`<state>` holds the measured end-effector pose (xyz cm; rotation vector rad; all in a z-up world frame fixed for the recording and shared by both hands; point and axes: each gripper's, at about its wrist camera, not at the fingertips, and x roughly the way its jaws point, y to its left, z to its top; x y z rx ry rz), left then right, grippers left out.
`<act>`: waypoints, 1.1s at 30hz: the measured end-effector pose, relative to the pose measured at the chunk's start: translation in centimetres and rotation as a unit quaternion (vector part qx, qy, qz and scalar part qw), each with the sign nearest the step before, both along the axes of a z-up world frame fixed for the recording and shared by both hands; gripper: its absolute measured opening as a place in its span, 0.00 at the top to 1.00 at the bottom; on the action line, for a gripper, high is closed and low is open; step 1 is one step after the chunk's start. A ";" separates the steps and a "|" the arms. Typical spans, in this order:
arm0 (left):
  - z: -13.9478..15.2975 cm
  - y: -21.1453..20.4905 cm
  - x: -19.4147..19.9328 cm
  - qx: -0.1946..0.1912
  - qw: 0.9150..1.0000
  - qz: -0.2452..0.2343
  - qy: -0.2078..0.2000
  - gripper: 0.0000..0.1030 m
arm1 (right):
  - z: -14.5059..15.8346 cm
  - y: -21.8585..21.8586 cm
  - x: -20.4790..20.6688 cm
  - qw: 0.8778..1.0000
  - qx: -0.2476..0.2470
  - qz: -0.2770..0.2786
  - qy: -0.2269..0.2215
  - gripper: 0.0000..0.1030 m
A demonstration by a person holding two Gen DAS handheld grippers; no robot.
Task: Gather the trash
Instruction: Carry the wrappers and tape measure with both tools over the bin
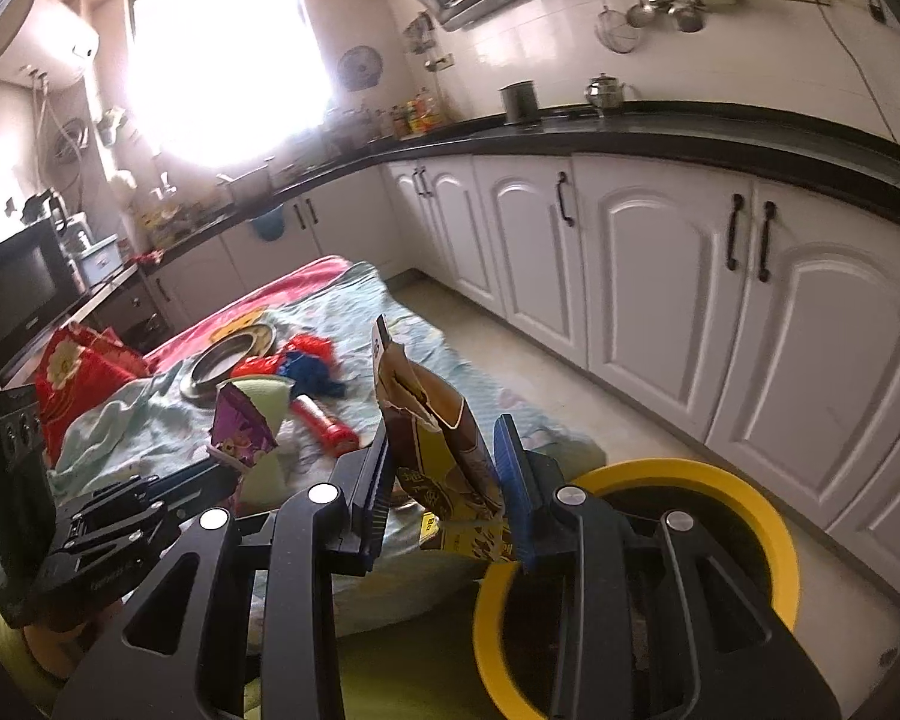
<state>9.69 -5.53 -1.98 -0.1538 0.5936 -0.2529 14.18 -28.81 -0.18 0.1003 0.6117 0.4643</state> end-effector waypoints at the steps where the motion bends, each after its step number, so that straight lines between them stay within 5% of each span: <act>1: 0.0 -0.4 0.1 0.000 1.000 -0.005 -0.001 0.86 | 0.0 -0.4 0.0 1.000 0.001 -0.006 0.000 0.70; 33: -2.2 -10.1 2.2 0.014 0.991 -0.133 0.015 0.86 | -1.9 -9.9 0.0 0.993 0.016 -0.113 0.016 0.70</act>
